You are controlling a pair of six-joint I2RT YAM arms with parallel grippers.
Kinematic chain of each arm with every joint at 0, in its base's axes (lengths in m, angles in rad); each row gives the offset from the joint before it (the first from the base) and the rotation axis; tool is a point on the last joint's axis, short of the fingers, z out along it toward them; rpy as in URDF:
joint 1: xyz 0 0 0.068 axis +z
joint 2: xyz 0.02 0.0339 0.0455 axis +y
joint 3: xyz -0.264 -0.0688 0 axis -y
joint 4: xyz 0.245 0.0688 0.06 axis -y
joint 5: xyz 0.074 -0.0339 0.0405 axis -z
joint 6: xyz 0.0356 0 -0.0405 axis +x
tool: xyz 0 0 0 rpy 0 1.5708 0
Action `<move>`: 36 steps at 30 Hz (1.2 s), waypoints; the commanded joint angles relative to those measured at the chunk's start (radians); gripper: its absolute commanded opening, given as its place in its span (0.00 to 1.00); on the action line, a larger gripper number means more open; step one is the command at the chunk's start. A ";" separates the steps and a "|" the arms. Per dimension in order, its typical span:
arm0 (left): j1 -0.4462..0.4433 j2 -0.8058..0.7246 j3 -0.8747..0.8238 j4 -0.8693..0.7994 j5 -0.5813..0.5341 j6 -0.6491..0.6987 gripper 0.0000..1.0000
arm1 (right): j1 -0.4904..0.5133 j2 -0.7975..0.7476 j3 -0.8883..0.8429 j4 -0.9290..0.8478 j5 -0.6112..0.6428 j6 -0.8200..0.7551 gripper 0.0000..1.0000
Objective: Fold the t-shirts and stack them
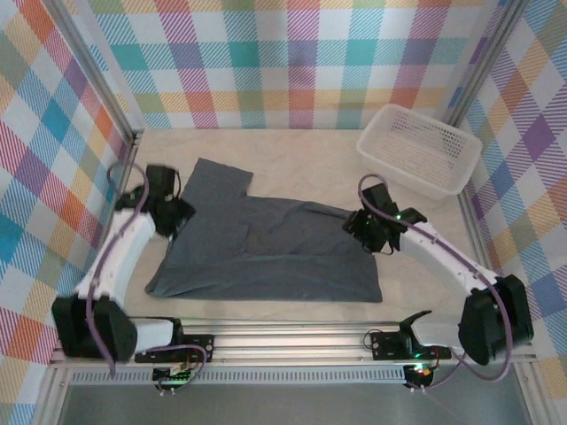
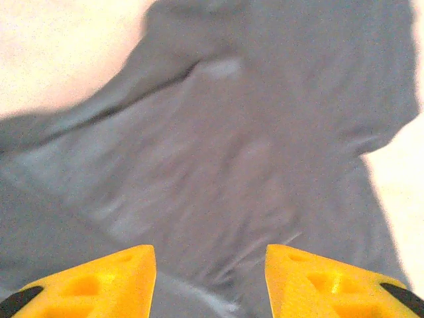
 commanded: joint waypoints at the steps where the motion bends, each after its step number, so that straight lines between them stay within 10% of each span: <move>1: 0.038 0.273 0.250 0.038 0.015 0.174 0.47 | -0.069 0.088 0.020 0.195 -0.063 -0.095 0.52; 15: 0.112 1.006 0.914 0.205 -0.032 0.320 0.50 | -0.095 0.226 0.207 0.200 -0.164 -0.230 0.52; 36: 0.023 1.320 1.311 -0.038 -0.102 0.429 0.47 | -0.120 0.223 0.157 0.193 -0.174 -0.218 0.51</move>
